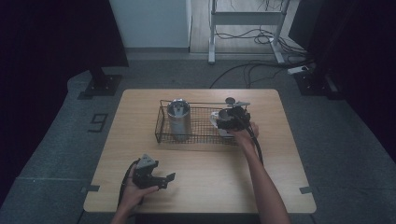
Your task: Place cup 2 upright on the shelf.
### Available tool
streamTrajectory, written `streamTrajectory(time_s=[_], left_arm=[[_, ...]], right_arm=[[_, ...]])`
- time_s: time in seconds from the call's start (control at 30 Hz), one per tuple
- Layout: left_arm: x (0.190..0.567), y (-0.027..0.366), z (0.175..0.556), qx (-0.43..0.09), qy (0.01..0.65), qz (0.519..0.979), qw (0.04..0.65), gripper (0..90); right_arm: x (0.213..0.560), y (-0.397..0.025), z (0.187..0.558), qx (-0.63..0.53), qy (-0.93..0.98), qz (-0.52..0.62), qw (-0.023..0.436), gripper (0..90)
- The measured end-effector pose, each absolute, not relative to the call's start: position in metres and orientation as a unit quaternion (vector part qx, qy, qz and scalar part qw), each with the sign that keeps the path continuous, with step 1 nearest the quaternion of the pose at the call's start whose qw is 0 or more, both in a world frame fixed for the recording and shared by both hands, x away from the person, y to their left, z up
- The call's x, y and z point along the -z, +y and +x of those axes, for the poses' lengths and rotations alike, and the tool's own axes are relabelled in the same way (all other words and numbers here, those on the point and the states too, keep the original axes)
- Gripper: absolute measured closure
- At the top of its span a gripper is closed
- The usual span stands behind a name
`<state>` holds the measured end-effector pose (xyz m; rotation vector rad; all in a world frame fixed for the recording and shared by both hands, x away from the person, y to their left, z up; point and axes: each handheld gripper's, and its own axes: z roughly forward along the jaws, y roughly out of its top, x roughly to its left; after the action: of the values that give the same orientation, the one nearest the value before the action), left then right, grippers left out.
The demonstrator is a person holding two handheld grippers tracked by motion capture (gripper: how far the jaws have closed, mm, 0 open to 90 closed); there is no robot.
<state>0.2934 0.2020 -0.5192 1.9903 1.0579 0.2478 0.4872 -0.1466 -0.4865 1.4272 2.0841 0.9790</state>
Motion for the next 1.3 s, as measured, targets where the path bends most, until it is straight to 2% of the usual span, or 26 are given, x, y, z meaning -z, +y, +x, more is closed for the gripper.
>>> streamTrajectory(time_s=[1.3], left_arm=[[0.5198,0.2010,0.2941,-0.095,0.423,0.796,0.422,6.7]], right_arm=[[0.4858,-0.1477,0.4856,-0.278,0.783,0.518,0.203,6.1]])
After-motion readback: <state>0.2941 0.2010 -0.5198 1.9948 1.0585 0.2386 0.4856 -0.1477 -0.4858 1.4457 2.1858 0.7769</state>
